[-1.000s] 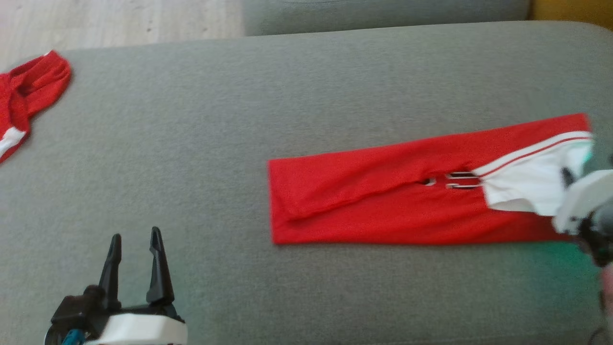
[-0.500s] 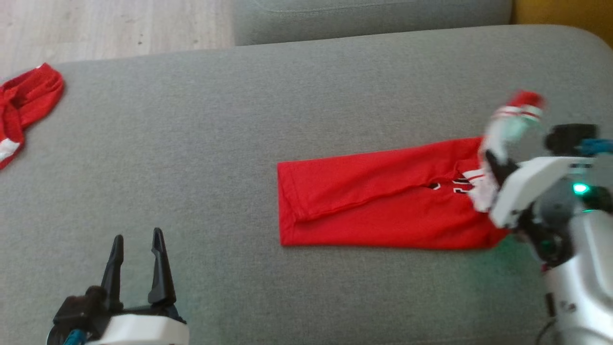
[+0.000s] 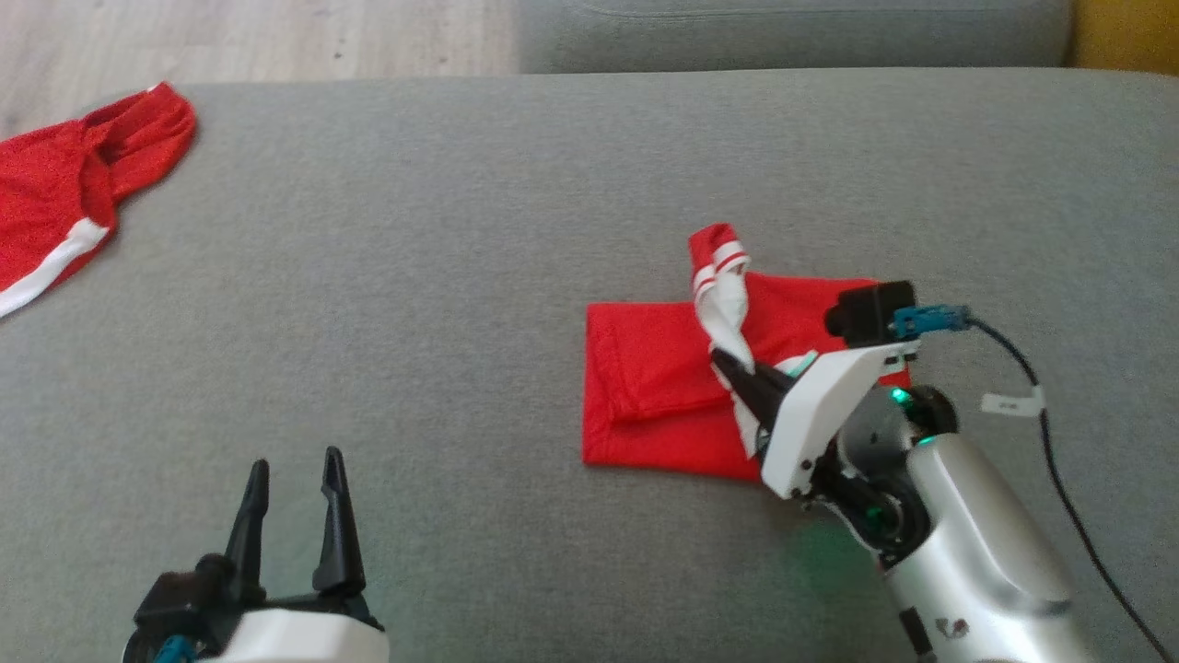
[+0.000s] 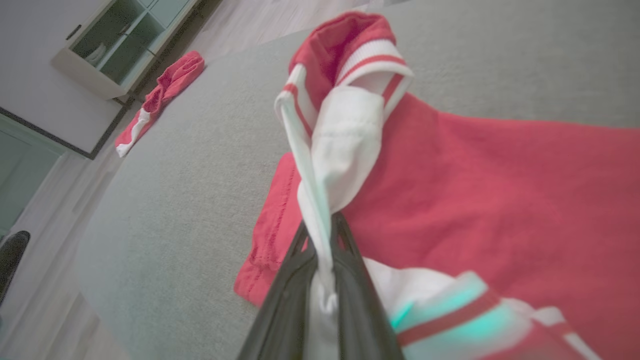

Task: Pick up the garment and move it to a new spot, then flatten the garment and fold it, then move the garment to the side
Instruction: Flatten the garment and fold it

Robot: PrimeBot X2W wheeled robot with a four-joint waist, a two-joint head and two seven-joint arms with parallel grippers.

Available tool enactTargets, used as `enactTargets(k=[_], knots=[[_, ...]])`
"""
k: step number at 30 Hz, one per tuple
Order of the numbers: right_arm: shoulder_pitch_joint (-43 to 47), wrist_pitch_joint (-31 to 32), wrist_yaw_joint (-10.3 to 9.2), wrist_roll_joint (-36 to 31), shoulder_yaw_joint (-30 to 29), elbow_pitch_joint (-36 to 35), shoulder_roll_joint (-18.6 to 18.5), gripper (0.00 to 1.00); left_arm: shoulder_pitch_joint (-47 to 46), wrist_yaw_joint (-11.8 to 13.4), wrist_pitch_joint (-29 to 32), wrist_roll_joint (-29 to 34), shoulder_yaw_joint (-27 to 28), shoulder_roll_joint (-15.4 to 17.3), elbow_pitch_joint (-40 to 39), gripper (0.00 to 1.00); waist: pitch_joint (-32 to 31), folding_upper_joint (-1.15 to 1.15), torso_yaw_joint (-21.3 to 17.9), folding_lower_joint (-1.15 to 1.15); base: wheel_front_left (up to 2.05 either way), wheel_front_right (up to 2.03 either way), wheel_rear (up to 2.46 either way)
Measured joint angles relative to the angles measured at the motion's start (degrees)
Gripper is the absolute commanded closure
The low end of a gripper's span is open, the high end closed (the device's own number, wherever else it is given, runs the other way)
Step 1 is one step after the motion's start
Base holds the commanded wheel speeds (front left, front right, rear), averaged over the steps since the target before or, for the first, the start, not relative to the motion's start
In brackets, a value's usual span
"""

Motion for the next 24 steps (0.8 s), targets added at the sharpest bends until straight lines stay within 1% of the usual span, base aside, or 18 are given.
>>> enactTargets(k=[3,9,10,12,13,19,20,24], knots=[[-1.09,-2.24,0.00,3.32,3.01,3.44,0.00,1.00,-0.12,-0.04,0.00,0.02,-0.51,-0.16,0.62,0.00,0.18,0.00,1.54,0.00,0.00,0.00,0.00],[-5.66,-6.23,0.00,7.21,6.91,11.51,0.00,1.00,-0.29,-0.70,-0.01,0.02,-0.93,-0.66,1.78,0.00,0.17,0.00,4.16,0.00,0.00,0.00,0.00],[-6.28,-6.86,0.00,7.75,7.72,12.81,0.00,0.92,-0.29,-0.77,-0.01,0.02,-1.03,-0.75,1.93,0.00,0.10,0.00,4.43,0.00,0.00,0.00,0.00],[-7.31,-7.84,0.00,9.36,9.21,15.21,-0.01,0.27,-0.30,-0.94,-0.01,0.02,-1.24,-1.01,2.26,0.00,-0.09,0.00,4.82,0.00,0.00,0.00,0.00],[-7.74,-8.33,0.00,10.60,10.10,16.19,-0.01,0.00,-0.30,-0.94,-0.01,0.02,-1.34,-1.12,2.50,0.00,-0.23,0.00,4.94,0.00,0.00,0.00,0.00],[-10.05,-11.57,0.00,17.67,15.77,18.29,-0.01,0.00,-0.31,-1.02,-0.08,0.01,-2.00,-1.33,3.28,0.00,-1.30,0.00,4.67,0.00,0.00,0.00,0.00],[-11.02,-12.83,0.00,18.94,17.59,18.23,-0.01,0.00,-0.29,-1.32,-0.08,0.01,-2.35,-1.44,3.38,0.00,-1.72,0.00,4.23,0.00,0.00,0.00,0.00],[-12.76,-16.14,0.00,20.00,19.89,17.00,-0.01,0.00,-0.26,-1.45,-0.08,0.01,-2.61,-1.53,3.47,0.00,-2.49,0.00,3.01,0.00,0.00,0.00,0.00]])
